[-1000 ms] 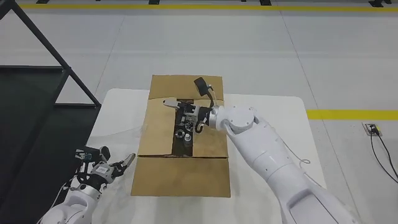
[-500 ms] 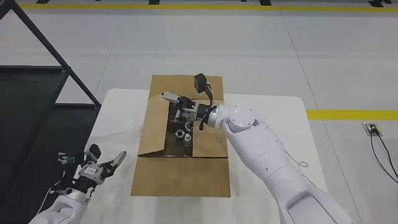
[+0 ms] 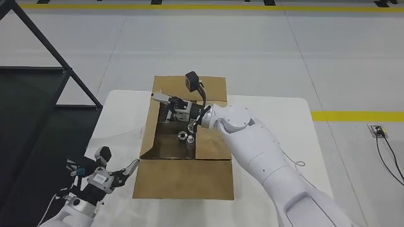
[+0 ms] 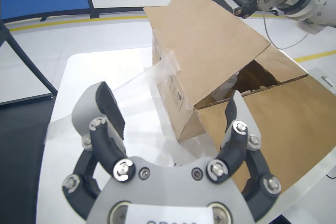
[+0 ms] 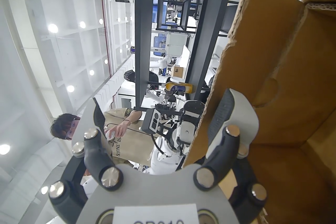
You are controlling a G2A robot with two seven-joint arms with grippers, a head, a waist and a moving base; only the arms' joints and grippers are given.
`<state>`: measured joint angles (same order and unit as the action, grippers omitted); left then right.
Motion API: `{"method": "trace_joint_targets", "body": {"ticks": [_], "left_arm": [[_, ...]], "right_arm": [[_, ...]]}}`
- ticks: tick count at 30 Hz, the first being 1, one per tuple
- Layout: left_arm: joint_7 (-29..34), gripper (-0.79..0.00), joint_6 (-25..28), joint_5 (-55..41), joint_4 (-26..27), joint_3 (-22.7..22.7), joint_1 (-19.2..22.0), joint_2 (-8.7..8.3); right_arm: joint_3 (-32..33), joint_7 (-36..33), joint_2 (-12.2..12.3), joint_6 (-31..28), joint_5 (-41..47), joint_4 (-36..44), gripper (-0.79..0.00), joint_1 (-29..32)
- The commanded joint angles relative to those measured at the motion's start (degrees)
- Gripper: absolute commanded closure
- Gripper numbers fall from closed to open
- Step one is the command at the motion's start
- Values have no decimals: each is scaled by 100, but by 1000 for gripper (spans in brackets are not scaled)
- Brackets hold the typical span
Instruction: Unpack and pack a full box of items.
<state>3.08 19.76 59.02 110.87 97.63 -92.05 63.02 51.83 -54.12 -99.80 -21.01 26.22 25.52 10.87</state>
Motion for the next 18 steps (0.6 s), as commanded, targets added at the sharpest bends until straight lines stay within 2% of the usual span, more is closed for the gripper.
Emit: {"method": "trace_joint_targets", "body": {"ticks": [1,18], "left_arm": [[8,-785,-24,87,-7,-79,62,4],[254,-785,-321,112,-189,-542,793,57]], "right_arm": [[-7,-15,-24,-19,3,-24,-785,-17],[-93,-528,-168,-674,-177,-90,-785,-37]]}}
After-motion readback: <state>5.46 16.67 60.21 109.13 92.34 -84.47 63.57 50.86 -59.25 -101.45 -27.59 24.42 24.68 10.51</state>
